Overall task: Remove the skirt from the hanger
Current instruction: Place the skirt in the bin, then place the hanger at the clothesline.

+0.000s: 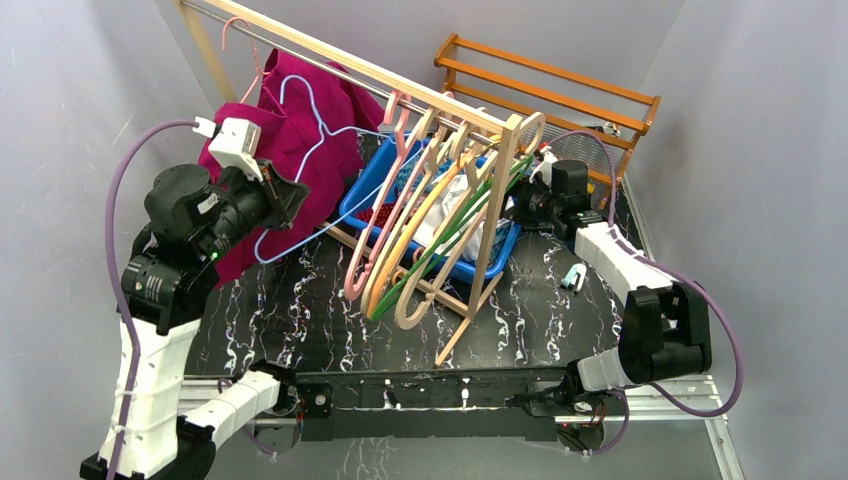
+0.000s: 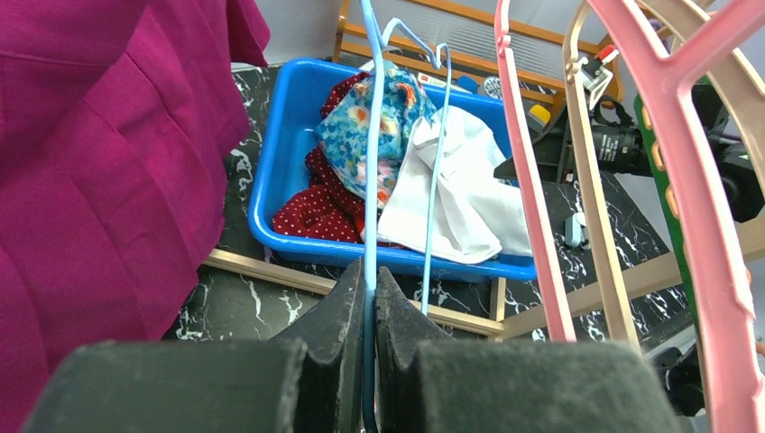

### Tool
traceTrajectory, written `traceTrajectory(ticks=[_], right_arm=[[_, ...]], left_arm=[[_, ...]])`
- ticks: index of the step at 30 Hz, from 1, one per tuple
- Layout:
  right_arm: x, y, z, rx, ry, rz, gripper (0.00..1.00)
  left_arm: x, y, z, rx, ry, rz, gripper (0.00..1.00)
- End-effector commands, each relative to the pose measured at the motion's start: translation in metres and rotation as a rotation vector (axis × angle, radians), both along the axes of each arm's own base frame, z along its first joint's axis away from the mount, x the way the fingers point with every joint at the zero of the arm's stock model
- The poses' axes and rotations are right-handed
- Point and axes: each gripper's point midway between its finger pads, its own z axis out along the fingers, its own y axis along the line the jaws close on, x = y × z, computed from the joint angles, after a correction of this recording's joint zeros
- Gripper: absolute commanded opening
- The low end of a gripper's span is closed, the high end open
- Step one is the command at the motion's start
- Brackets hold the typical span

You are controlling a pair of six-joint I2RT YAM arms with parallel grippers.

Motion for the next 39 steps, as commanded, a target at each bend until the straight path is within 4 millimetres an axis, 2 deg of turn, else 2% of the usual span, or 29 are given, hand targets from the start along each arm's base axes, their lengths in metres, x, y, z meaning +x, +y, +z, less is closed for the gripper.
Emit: traceTrajectory(ticks=[1,13,30,39], right_arm=[[0.002,-0.013,0.038,-0.032,-0.094,-0.012,0.96],[-0.010,-0.021,0.062,-0.055,-0.156,-0.011,0.98],[-0.013,-0.030,0.074,-0.087,-0.205,-0.028,0.98],[-0.014,-0.031,0.074,-0.089,-0.207,-0.031,0.98]], left_arm=[[0.005,-0.011,0.017,-0.040,-0.017,-0.040,0.00],[0.011,-0.044,0.040,-0.123,-0.024,-0.197,0.00],[0.020,-0.043,0.082,-0.146,-0.171,-0.189,0.00],[0.034,-0.047,0.082,-0.134,-0.173,-0.186,0.00]])
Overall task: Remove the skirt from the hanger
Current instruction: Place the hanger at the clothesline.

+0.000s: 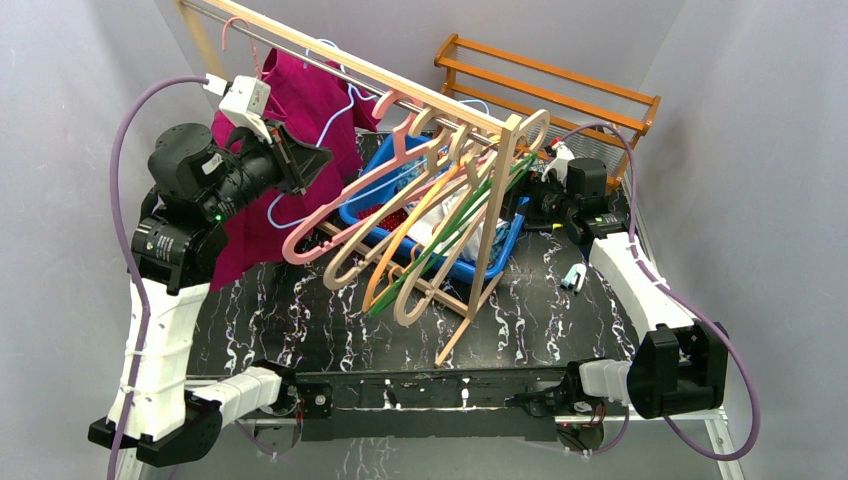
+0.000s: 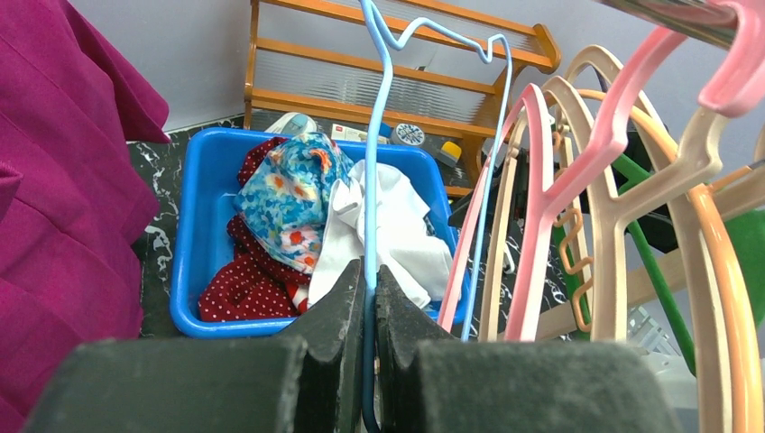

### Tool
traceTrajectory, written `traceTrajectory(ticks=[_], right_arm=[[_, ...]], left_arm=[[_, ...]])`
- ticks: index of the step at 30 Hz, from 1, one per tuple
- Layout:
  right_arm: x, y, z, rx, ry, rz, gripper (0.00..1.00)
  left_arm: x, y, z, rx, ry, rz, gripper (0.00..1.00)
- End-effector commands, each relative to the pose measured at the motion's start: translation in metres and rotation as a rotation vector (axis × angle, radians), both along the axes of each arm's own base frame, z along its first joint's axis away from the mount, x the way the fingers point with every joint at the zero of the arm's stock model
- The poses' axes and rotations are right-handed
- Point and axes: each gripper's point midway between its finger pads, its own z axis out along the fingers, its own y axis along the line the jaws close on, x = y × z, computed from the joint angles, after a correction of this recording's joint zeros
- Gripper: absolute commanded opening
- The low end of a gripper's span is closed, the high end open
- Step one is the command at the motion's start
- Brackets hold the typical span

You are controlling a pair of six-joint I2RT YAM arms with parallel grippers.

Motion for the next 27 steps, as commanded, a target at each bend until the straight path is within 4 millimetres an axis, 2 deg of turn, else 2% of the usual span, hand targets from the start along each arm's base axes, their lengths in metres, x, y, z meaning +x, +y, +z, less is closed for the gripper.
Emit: traceTrajectory(ticks=[1,9,17,27], right_arm=[[0.007,-0.003,0.035,0.006,-0.106,-0.011,0.98],[0.008,-0.005,0.036,0.003,-0.110,-0.015,0.98],[0.009,-0.004,0.039,0.008,-0.114,-0.011,0.98],[0.010,-0.002,0.054,0.034,-0.141,-0.011,0.98]], left_arm=[[0.002,-0.001,0.033,-0.022,-0.119,-0.008,0.00],[0.006,-0.001,0.033,-0.010,-0.133,-0.007,0.00],[-0.005,-0.004,0.038,-0.018,-0.165,-0.044,0.00],[-0.028,-0.004,0.009,0.020,-0.158,-0.100,0.00]])
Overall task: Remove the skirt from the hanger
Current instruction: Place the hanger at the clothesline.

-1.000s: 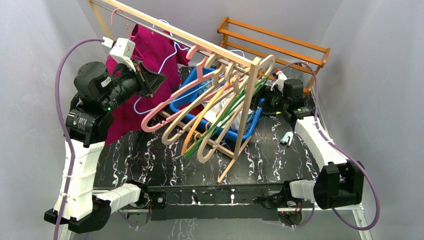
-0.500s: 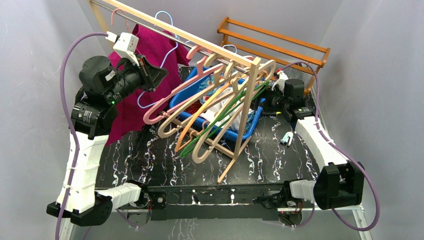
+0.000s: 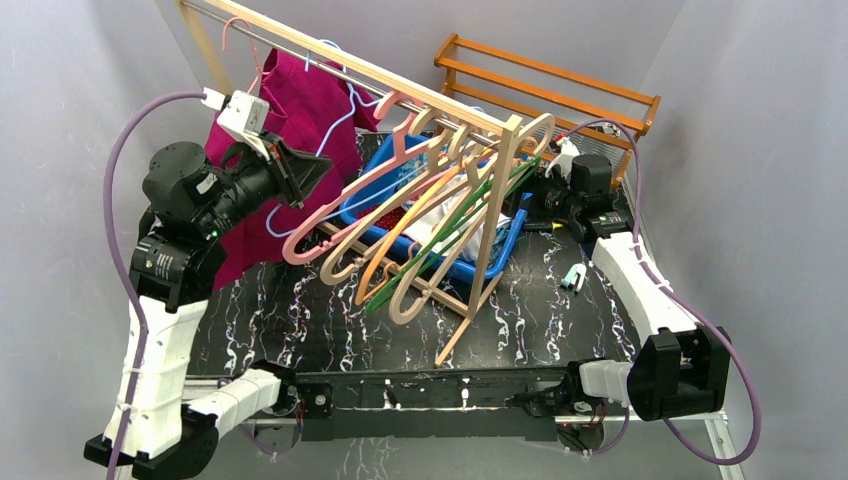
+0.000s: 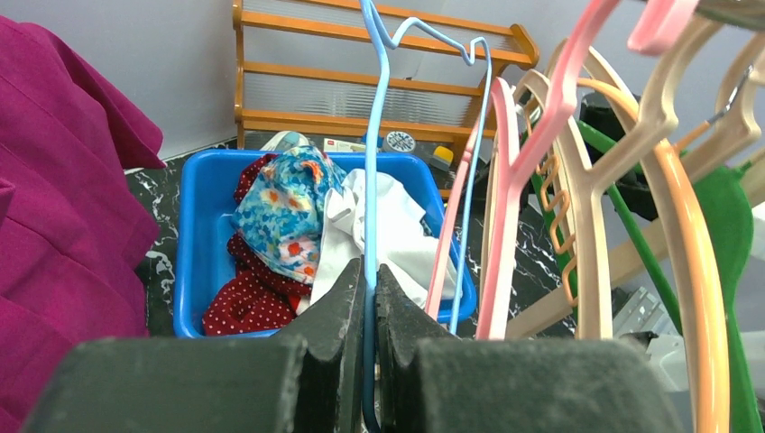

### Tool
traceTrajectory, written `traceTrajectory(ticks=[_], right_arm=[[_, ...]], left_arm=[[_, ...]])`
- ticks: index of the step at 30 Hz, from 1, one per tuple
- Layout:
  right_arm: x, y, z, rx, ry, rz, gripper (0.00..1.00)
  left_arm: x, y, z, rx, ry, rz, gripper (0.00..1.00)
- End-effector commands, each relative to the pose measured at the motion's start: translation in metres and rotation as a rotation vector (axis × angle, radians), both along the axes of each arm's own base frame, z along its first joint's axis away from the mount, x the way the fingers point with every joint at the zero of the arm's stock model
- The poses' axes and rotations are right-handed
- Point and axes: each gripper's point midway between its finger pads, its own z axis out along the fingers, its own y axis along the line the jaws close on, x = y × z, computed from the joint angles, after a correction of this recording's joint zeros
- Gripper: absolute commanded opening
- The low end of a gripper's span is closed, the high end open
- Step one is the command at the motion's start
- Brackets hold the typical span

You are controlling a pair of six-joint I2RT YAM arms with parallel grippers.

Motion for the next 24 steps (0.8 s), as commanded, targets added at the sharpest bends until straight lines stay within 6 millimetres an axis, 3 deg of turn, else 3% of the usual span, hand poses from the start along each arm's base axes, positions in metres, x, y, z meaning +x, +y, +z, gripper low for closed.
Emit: traceTrajectory(ticks=[1,15,24], right_arm=[[0.007,0.001,0.044,0.031,-0.115,0.001,0.98],[0.004,-0.003,0.061,0.023,-0.129,-0.027,0.98],[-0.004,-0.011,0.069,0.002,-0.153,-0.056,0.98]], left_arm=[[-0.015,-0.002,0.007,0.014,-0.077,-0.056,0.00],[-0.041,-0.021,-0.017,0.054,-0.138,-0.246,0.00],[-0.043,-0.028,-0.034,0.038,-0.111,-0.296,0.00]])
